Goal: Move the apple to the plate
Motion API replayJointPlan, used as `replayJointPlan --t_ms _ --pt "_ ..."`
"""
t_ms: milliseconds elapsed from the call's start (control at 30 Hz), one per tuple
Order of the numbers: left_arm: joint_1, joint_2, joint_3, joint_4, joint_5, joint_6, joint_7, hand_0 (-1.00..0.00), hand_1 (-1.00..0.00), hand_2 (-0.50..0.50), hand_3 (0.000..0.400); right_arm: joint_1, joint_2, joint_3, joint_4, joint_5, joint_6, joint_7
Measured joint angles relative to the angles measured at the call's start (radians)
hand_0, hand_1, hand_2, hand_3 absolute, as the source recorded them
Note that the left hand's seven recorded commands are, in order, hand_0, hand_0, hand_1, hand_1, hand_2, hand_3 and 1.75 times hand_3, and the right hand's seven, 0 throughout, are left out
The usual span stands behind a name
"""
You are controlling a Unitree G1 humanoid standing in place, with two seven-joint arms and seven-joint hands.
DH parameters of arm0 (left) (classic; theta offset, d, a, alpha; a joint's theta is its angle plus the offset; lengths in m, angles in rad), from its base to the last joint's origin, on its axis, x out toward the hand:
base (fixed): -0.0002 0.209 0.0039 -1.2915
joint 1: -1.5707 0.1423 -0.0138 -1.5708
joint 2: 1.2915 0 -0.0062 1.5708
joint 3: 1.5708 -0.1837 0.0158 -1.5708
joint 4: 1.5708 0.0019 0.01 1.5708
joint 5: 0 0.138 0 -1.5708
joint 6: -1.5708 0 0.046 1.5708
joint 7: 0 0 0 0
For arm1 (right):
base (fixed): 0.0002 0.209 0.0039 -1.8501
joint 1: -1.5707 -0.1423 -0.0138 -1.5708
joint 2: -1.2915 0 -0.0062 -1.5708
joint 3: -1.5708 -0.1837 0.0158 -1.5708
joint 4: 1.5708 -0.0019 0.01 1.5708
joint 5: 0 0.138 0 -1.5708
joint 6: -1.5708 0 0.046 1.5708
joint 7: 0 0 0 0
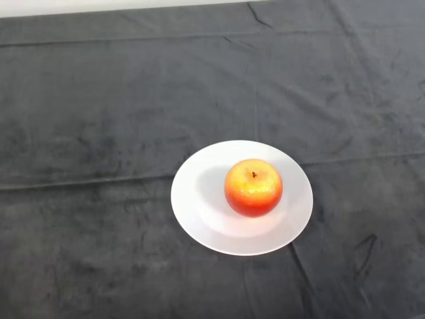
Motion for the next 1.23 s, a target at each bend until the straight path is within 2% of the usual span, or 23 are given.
replayJointPlan --t_ms 1233 --pt "0.0 0.0 0.0 0.0 0.0 0.0 -0.002 0.0 0.0 0.0 0.0 0.0 0.0 0.0003 0.0 0.0 0.0 0.0"
